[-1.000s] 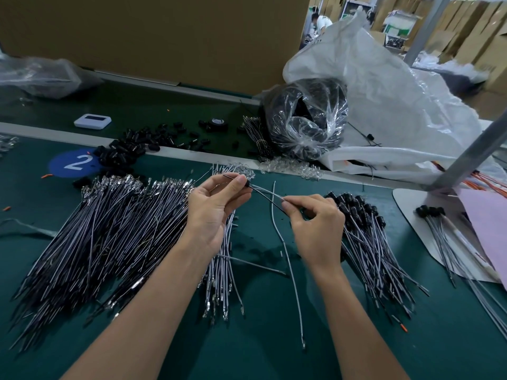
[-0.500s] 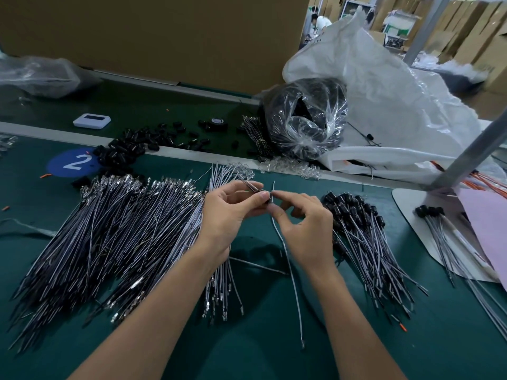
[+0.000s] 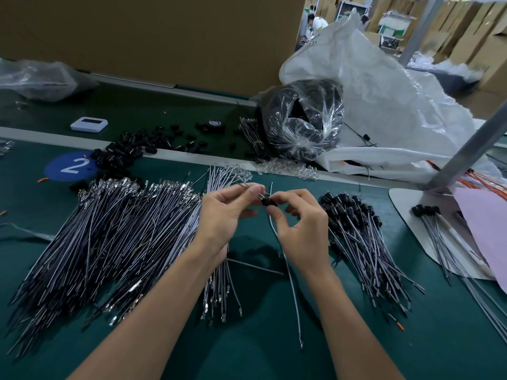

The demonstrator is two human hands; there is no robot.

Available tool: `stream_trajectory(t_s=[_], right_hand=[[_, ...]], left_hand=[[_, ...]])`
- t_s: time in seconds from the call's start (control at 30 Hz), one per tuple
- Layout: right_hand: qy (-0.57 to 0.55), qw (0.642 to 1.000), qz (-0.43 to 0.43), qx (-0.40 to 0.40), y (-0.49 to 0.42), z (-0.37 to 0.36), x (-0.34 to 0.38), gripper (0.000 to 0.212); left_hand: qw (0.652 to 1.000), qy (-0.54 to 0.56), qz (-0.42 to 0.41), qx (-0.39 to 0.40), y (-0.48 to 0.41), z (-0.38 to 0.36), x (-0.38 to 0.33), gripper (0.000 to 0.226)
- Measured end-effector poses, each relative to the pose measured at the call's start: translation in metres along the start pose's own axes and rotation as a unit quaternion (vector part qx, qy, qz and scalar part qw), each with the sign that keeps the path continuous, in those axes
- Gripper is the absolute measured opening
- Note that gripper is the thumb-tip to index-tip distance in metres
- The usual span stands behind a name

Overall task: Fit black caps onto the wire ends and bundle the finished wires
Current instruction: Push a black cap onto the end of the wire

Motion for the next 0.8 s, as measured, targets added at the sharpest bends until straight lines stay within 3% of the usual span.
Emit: stream_trajectory(t_s=[0.13,0.23,0.33,0.37,0.43,0.5,0.53,0.63,0.73,0.8], right_hand=[[0.067,0.997,-0.021,-0.025,0.002,0.007,-0.015,0.013],[0.05,0.998,-0.024,-0.014,0.0,0.003,-0.018,0.01],[-0.149,0.98,-0.13,-0.038,-0.001,0.002,-0.029,0.009],[-0.255,0.949,-0.177,-0.057,-0.001,0.002,-0.033,0.009],[-0.46,0.852,-0.231,-0.095,-0.002,0.001,-0.036,0.011],[-0.582,0.766,-0.249,-0.109,-0.002,0.001,-0.034,0.018],[-0.61,0.743,-0.253,-0.11,-0.002,0.002,-0.032,0.02],[-0.617,0.737,-0.261,-0.094,-0.002,-0.001,-0.028,0.015],[-0.596,0.757,-0.257,-0.068,-0.002,-0.008,-0.024,0.012],[-0.604,0.751,-0.261,-0.059,-0.001,-0.013,-0.021,0.014]], left_hand=[[0.982,0.091,-0.048,-0.156,0.0,0.034,-0.014,0.006],[0.974,0.115,-0.052,-0.186,0.002,0.042,-0.015,0.009],[0.981,0.149,-0.013,-0.124,-0.002,0.036,-0.013,0.013],[0.984,0.152,0.003,-0.095,-0.004,0.034,-0.013,0.012],[0.989,0.142,0.025,-0.043,-0.004,0.028,-0.011,0.01],[0.99,0.137,0.029,-0.003,-0.002,0.023,-0.011,0.024],[0.99,0.139,0.029,0.016,-0.001,0.021,-0.01,0.036],[0.993,0.109,0.041,0.034,-0.001,0.018,-0.009,0.054],[0.995,0.057,0.05,0.057,-0.002,0.008,-0.007,0.048],[0.992,0.059,0.058,0.096,-0.001,0.001,-0.005,0.042]])
Point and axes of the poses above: each hand's wrist, its own y-axis away from the middle knuckle, its own z-axis out of the back of the hand, x = y × z, the point moved 6 cm from there along -y, towards the middle knuckle, and after that the axes turned 8 degrees about z, right-handed, at the moved point
